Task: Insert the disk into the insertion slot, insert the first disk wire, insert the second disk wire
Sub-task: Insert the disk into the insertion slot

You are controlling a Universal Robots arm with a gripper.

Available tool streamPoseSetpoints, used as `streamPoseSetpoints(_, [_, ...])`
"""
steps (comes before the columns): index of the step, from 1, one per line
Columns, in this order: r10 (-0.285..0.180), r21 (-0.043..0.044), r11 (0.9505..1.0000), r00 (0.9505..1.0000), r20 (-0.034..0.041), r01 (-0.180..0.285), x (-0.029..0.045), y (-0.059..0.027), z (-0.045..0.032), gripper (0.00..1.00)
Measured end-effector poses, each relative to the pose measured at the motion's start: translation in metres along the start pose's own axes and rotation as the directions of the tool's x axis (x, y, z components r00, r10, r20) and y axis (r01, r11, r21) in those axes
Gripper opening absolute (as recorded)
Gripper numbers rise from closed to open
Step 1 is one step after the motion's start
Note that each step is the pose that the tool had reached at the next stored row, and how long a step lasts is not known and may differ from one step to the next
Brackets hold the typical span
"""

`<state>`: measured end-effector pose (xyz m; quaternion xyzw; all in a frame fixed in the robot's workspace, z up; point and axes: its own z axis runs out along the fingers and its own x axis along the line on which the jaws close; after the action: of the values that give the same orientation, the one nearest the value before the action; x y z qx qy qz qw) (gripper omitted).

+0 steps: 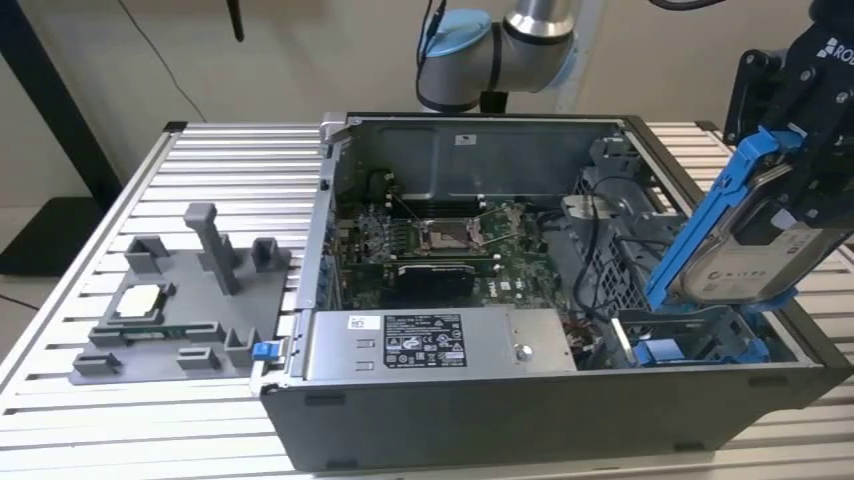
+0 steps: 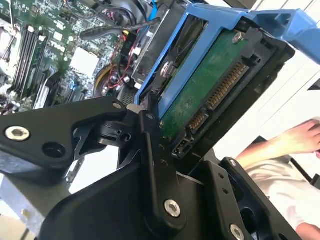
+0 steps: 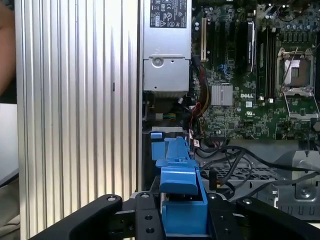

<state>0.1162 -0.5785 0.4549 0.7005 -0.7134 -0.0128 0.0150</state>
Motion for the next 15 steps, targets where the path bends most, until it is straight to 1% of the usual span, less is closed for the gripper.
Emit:
streamPoseSetpoints(5, [0.000, 0.0000, 1.0000, 1.0000, 0.0001, 0.000, 0.0000, -0.0002, 0.0046, 0.00])
streamPoseSetpoints(8, [0.000, 0.0000, 1.0000, 1.0000, 0.0000, 0.000, -0.0003, -0.0003, 0.0086, 0.00])
streamPoseSetpoints(15, [0.003, 0.0000, 1.0000, 1.0000, 0.0002, -0.003, -0.0056, 0.0003, 0.0161, 0.00])
